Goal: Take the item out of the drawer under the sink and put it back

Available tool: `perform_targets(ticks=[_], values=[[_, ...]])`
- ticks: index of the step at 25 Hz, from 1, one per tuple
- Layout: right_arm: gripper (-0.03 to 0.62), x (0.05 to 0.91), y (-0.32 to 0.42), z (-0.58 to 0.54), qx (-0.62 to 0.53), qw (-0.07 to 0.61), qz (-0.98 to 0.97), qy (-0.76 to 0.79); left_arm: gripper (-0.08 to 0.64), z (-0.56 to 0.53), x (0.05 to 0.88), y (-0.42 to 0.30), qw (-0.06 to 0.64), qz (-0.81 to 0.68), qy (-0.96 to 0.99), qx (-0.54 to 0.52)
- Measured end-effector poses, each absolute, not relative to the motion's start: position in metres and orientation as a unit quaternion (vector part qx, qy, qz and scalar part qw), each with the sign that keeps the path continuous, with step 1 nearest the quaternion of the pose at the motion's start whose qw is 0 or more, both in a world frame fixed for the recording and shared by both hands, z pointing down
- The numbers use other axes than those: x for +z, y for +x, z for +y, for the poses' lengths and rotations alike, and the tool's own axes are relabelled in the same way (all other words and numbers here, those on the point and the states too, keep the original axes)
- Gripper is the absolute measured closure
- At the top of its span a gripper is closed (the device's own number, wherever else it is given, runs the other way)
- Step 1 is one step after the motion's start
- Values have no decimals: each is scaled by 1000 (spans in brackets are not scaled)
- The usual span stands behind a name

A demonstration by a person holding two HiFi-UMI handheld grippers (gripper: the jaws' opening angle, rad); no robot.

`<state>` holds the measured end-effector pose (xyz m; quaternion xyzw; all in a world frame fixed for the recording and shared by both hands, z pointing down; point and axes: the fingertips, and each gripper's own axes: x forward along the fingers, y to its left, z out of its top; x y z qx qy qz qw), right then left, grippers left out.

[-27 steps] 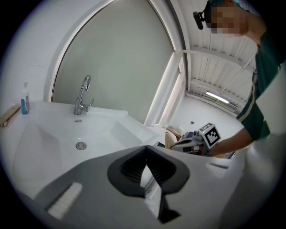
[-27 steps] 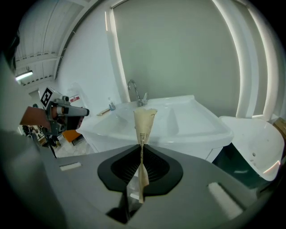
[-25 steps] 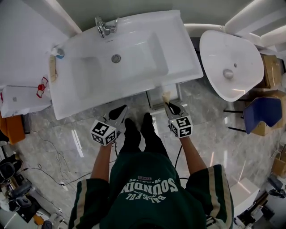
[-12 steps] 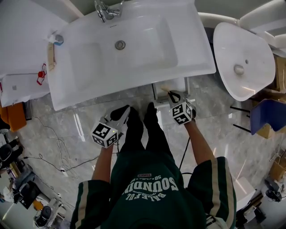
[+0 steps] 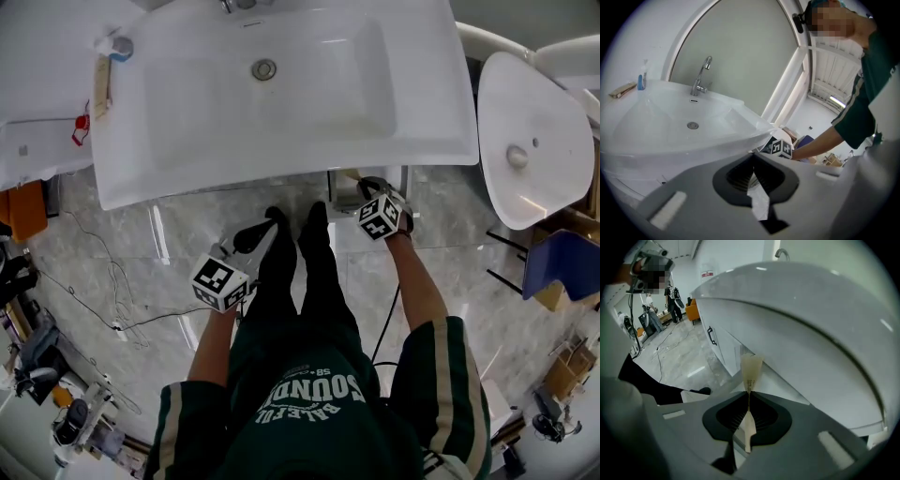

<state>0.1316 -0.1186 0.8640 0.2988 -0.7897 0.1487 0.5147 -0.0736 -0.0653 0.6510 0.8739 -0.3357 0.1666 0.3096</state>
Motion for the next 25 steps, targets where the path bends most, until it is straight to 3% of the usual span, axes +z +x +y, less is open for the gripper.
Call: perform_targets(ticks=[20,25], values=[[565,971,139,-146,185,572,-751,274,511,-48,695,-105,343,-382,840,175],[503,967,138,-142,187,576,-749,268,511,-48,694,-106,342,-376,843,175]])
